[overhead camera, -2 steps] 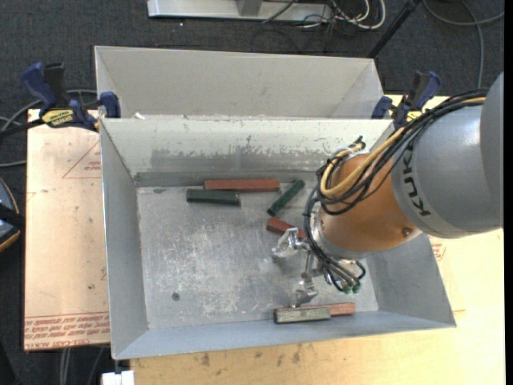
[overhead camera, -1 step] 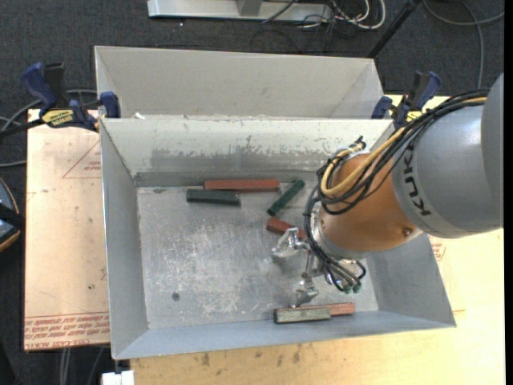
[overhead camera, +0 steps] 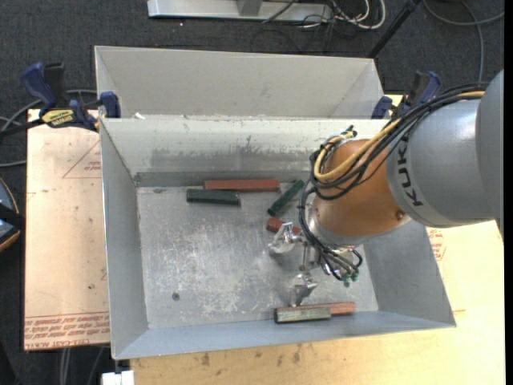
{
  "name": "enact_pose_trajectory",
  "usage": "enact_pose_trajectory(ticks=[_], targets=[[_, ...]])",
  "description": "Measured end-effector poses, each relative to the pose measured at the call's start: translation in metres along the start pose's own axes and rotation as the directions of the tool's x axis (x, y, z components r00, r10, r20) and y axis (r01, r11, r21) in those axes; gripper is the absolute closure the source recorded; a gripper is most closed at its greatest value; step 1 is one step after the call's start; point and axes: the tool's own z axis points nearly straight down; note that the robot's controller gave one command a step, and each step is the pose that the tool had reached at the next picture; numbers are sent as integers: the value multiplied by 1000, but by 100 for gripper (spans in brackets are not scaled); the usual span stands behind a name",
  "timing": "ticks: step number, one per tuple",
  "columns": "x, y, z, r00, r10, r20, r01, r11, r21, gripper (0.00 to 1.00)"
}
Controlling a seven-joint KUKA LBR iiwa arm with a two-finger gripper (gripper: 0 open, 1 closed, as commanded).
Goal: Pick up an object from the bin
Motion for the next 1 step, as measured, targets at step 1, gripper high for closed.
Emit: enact_pose_trajectory(ticks=[1], targets=[[18,-36,-2,999,-9,31,9,1000,-4,0]])
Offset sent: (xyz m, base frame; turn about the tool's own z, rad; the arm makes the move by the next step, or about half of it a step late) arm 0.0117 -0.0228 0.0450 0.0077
